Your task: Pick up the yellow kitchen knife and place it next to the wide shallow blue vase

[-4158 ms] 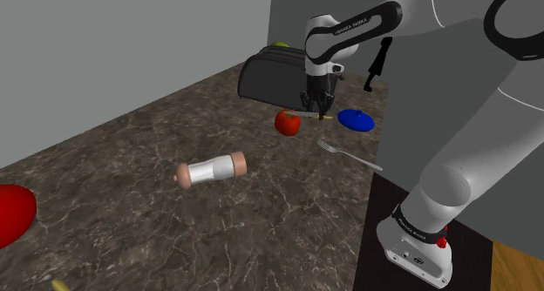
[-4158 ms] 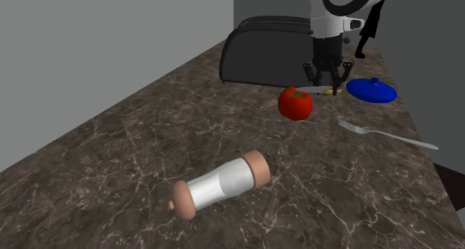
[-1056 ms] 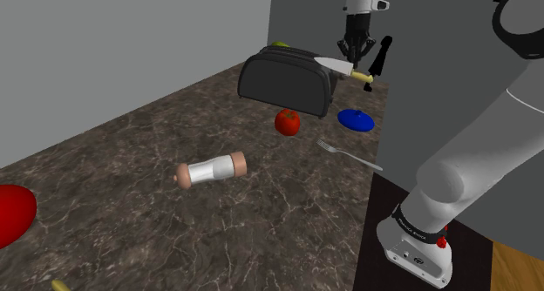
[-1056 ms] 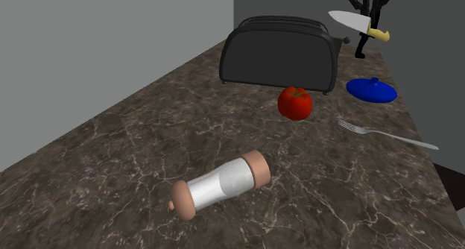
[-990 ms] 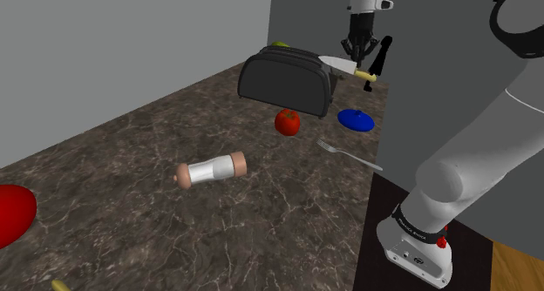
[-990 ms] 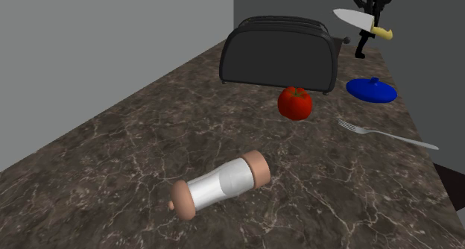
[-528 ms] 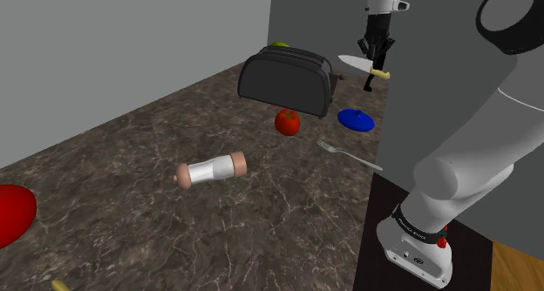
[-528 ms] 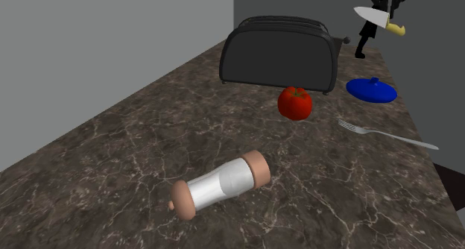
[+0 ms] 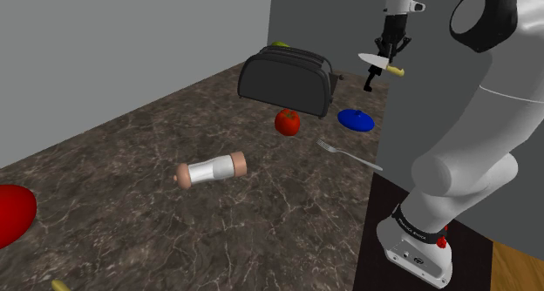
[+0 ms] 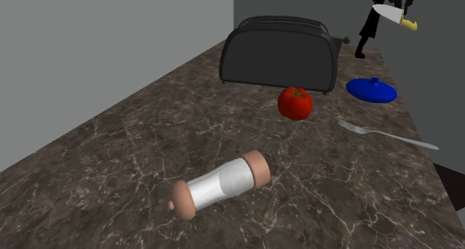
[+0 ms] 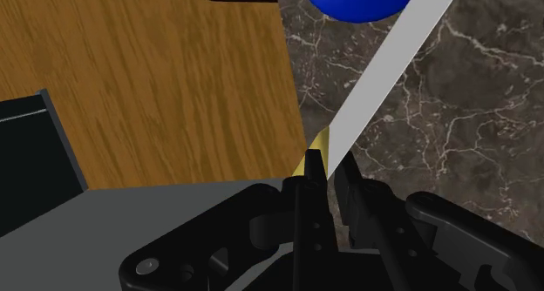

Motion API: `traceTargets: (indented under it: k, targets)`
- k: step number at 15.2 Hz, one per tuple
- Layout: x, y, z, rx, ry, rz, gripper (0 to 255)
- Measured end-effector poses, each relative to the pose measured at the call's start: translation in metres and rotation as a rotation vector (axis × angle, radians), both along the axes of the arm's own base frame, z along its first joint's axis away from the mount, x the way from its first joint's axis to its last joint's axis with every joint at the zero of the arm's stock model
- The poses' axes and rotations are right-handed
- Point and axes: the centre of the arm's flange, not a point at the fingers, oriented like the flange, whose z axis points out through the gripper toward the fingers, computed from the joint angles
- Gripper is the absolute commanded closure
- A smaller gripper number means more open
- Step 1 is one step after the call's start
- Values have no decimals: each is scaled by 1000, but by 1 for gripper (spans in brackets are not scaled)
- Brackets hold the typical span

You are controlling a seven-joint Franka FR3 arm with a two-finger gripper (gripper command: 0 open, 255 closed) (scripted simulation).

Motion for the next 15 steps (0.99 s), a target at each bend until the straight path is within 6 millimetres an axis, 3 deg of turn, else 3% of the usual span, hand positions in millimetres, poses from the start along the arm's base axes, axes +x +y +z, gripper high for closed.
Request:
traceTargets:
  k: [2,4,15]
  targets:
    - [-8,-23,0,-1,-1,0,255]
    - [-12,-34,-6,0,0,1,255]
    - [-13,-40,-62,0,0,2,255]
